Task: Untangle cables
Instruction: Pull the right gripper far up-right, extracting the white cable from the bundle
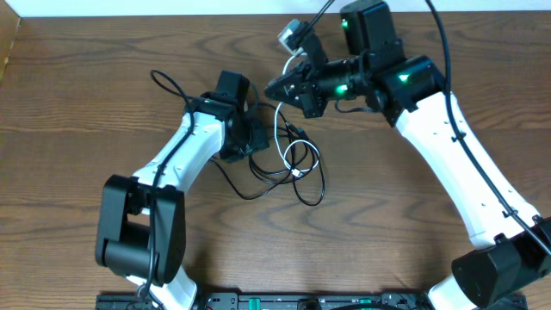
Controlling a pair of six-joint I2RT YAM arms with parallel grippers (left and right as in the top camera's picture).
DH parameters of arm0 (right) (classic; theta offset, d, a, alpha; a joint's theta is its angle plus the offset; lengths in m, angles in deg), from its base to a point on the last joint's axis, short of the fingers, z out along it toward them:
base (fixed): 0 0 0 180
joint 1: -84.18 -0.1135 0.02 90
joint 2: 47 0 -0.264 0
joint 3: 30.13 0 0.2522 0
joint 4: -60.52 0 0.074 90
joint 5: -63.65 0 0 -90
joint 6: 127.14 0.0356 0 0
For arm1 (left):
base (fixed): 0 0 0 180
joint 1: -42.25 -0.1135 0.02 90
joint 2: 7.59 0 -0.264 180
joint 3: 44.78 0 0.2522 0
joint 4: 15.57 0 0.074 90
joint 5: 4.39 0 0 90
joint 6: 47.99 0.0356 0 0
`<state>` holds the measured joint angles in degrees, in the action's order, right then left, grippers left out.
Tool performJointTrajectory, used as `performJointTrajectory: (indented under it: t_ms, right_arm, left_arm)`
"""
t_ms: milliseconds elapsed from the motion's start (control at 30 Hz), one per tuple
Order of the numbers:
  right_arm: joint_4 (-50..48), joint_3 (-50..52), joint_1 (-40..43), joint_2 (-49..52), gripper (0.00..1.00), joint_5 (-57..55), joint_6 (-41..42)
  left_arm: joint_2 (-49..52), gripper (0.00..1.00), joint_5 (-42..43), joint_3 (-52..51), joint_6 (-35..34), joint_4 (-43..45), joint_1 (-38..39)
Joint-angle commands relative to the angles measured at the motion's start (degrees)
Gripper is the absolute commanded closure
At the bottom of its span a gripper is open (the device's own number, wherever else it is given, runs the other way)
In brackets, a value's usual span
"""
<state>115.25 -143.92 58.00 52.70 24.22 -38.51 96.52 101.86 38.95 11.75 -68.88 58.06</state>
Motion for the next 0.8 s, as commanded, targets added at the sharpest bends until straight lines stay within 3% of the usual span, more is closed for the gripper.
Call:
performJointTrajectory:
  t_ms: [0, 367, 600, 767]
  right_arm:
    - [0.39, -0.81, 1.05, -0.68, 0.99, 0.57, -1.05]
    - [1.57, -0.81, 1.51, -0.7, 0.99, 0.33, -1.07]
    - [2.14, -0.81, 1.57, -0.7, 0.99, -1.16, -1.07]
    - [3.61, -0.81, 2.64, -0.7, 0.99, -1.38, -1.07]
  left_arm:
    - [1.27, 0.43, -0.7, -0.39, -0.7, -1.84, -0.24]
    - [4.81, 0.44, -0.68, -2.75, -0.7, -3.02, 2.19]
    - [5.25, 0.62, -2.56, -2.91, -0.68, -3.06, 2.93]
    - [5.25, 0.81, -8.66, -3.61, -0.48, -3.98, 2.86]
